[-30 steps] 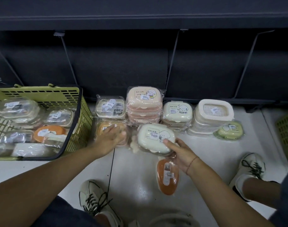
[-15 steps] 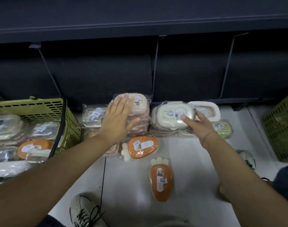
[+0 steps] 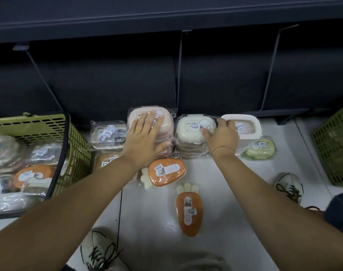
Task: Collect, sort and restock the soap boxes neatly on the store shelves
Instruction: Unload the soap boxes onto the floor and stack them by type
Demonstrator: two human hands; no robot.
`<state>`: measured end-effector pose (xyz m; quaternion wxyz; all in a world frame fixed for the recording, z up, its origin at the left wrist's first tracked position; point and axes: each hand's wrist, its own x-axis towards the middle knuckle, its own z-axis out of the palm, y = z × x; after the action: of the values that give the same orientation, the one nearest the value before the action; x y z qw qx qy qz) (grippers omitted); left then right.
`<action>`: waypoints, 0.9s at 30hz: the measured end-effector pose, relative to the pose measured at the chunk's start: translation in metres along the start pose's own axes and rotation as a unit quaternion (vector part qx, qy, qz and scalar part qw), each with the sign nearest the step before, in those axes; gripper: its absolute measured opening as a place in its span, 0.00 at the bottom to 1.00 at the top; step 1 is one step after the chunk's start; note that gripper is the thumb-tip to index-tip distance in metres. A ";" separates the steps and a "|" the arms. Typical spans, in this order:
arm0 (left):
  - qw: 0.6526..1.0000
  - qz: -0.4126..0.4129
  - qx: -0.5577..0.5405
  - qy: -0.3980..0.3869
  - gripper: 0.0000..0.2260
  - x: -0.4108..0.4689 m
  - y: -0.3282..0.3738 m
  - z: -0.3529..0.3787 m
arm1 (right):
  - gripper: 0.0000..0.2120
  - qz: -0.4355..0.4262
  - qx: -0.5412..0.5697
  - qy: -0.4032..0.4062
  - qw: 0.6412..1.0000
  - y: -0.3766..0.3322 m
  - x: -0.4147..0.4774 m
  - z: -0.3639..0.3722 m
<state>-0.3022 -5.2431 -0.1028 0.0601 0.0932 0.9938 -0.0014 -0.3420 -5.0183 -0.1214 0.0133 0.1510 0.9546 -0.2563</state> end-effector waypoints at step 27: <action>0.982 -0.136 -0.032 -0.125 0.37 -0.112 -0.064 0.100 | 0.52 0.005 -0.159 -0.364 0.918 0.084 -0.157 0.114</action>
<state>-0.1924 -5.3277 -0.1896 0.1862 -0.0453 0.9814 0.0107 -0.1730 -5.0499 -0.2453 0.3850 0.0482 0.9112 -0.1382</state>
